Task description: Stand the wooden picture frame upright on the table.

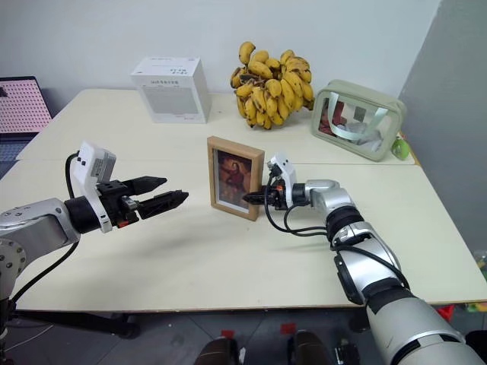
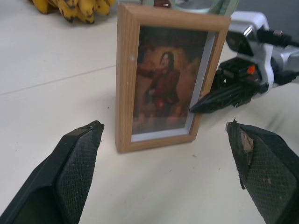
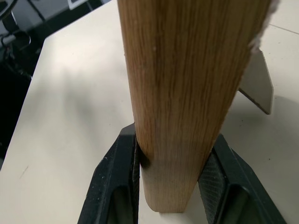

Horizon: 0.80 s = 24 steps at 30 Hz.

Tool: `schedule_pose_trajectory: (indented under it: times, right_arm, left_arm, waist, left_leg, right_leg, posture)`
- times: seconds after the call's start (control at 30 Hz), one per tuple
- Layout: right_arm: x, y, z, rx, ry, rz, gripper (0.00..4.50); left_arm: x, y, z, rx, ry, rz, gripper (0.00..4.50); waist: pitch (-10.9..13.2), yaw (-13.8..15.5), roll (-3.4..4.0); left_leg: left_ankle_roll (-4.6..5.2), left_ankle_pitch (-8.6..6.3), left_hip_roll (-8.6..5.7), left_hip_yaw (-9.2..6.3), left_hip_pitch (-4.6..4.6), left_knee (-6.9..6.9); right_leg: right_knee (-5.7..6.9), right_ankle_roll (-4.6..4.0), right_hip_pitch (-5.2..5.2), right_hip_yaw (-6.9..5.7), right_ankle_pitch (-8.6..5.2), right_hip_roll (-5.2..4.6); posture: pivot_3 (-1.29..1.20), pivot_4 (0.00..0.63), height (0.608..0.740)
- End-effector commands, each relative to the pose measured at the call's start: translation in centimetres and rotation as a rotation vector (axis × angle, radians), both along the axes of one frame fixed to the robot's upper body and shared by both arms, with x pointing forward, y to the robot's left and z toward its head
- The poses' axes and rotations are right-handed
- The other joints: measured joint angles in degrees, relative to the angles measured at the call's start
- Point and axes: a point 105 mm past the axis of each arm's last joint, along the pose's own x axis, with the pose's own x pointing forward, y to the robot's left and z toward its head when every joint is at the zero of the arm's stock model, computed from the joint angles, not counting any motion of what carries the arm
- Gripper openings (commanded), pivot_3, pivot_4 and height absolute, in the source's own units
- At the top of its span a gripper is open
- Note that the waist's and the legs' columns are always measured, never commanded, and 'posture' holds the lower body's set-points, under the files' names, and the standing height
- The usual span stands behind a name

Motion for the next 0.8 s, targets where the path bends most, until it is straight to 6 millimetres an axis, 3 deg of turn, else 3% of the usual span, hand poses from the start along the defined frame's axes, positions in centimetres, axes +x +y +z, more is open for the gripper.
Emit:
schedule_pose_trajectory:
  times: [0.03,0.17,0.3,0.37,0.43,0.53,0.67,0.8]
  right_arm:
    - [0.1,-0.2,0.6,0.014,-0.012,0.004,2.65]
    - [0.3,-1.3,0.4,-0.007,-0.024,-0.011,3.58]
    - [0.1,-4.4,-0.9,-0.096,-0.059,-0.025,4.44]
    - [-0.4,-7.5,-0.3,-0.181,-0.17,-0.053,4.44]
    - [-1.8,-8.7,1.3,-0.195,-0.24,-0.056,4.44]
    - [-4.9,-8.5,4.1,-0.149,-0.273,-0.051,4.44]
    - [-8.1,-6.8,7.8,-0.024,-0.237,-0.084,4.44]
    - [-10.0,-5.8,8.0,-0.027,-0.229,-0.099,4.44]
  left_arm:
    - [0.2,-0.1,1.2,0.012,-0.071,-0.006,4.5]
    - [0.4,-0.1,1.4,0.013,-0.072,-0.008,4.5]
    - [0.7,0.6,1.4,0.022,-0.063,0.006,4.5]
    - [1.0,1.5,1.3,0.043,-0.054,0.024,4.5]
    - [1.0,2.2,1.1,0.061,-0.045,0.032,4.5]
    - [1.0,3.2,0.9,0.078,-0.028,0.04,4.5]
    - [1.4,4.0,1.3,0.067,-0.04,0.04,4.5]
    - [1.9,3.8,2.1,0.063,-0.067,0.012,4.5]
  waist:
    - [0.0,0.0,0.0]
    - [0.0,0.0,0.0]
    - [0.0,0.2,0.0]
    - [0.0,0.4,0.0]
    - [0.0,0.5,0.01]
    - [0.0,-0.2,0.04]
    - [0.0,-1.5,0.04]
    - [0.0,-1.2,0.01]
  left_leg:
    - [0.0,0.0,0.0,0.0,0.0,0.0]
    - [0.0,0.0,0.0,-0.01,0.0,0.0]
    - [0.0,0.0,-0.02,-0.05,-0.02,0.01]
    - [0.01,0.0,-0.04,-0.03,-0.02,0.01]
    - [0.01,-0.01,-0.05,-0.07,-0.09,0.01]
    - [0.01,-0.01,-0.02,-0.01,-0.11,-0.04]
    - [0.01,-0.01,0.12,-0.06,0.15,-0.11]
    - [0.0,0.01,0.11,-0.12,0.25,-0.06]
  right_leg:
    - [0.0,0.0,0.0,-0.01,0.0,0.0]
    - [0.0,0.03,0.01,-0.05,-0.02,0.02]
    - [-0.03,0.05,0.04,-0.08,-0.03,0.01]
    - [-0.06,0.06,0.05,-0.08,-0.03,0.0]
    - [-0.08,0.27,0.03,-0.1,-0.16,-0.02]
    - [-0.03,0.26,-0.08,-0.06,-0.17,-0.01]
    - [0.17,0.23,-0.09,0.01,-0.17,0.14]
    - [0.38,0.18,-0.03,-0.04,-0.21,0.17]
  posture:
    - [0.0,0.15,0.74]
    - [0.0,0.15,0.74]
    - [0.0,0.15,0.74]
    - [0.0,0.15,0.74]
    - [0.0,0.15,0.74]
    - [0.0,0.15,0.74]
    - [0.0,0.15,0.74]
    - [0.0,0.15,0.74]
